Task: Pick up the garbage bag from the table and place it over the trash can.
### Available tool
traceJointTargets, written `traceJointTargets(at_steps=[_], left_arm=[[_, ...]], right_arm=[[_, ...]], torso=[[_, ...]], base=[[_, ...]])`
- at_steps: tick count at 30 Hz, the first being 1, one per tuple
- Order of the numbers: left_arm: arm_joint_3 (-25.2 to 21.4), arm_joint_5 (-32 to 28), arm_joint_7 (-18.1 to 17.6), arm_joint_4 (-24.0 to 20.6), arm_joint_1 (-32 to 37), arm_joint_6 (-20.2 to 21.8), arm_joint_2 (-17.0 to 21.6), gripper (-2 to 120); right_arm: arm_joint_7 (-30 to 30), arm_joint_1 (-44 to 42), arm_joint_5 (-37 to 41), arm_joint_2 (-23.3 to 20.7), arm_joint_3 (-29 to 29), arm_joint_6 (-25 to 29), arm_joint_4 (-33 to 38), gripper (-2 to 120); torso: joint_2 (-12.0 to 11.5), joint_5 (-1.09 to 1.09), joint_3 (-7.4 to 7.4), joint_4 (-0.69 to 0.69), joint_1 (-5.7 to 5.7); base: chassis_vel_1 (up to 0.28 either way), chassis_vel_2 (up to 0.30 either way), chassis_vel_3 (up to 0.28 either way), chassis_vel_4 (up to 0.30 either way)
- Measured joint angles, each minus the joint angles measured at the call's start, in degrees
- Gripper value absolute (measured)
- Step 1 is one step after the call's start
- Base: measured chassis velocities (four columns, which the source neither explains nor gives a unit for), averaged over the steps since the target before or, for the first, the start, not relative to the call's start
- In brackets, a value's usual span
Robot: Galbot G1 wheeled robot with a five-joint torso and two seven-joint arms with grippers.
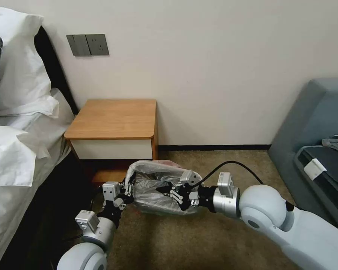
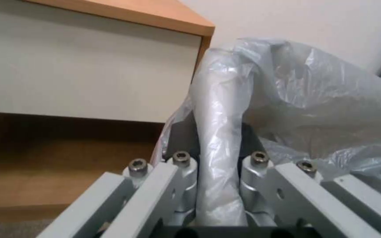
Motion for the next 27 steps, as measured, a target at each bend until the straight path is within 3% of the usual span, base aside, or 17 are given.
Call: traceJointTargets(at_steps=[7, 12, 27], left_arm=[[0.18, 1.13, 0.45, 0.43, -0.49, -0.31, -0.22, 7], [0.15, 2.30, 0.88, 0.43, -0.55, -0.73, -0.41, 7], [-0.01, 3.88, 2.37, -0.22, -0.45, -1.97, -0.75, 7]], right_arm=[[3.98, 6.44, 0.90, 1.30, -5.08, -4.86, -1.80, 0], [12.26, 11.52, 2.80, 4.38, -10.45, -10.39, -3.67, 0], [18.33, 14.79, 3.01, 6.26, -16.97, -10.82, -6.96, 0]], torso=[[0.00, -0.01, 0.00, 0.00, 0.00], [0.00, 0.00, 0.00, 0.01, 0.00], [0.00, 0.00, 0.00, 0.00, 0.00]], base=[[0.000, 0.000, 0.000, 0.000], [0.000, 0.000, 0.000, 0.000], [0.000, 0.000, 0.000, 0.000]])
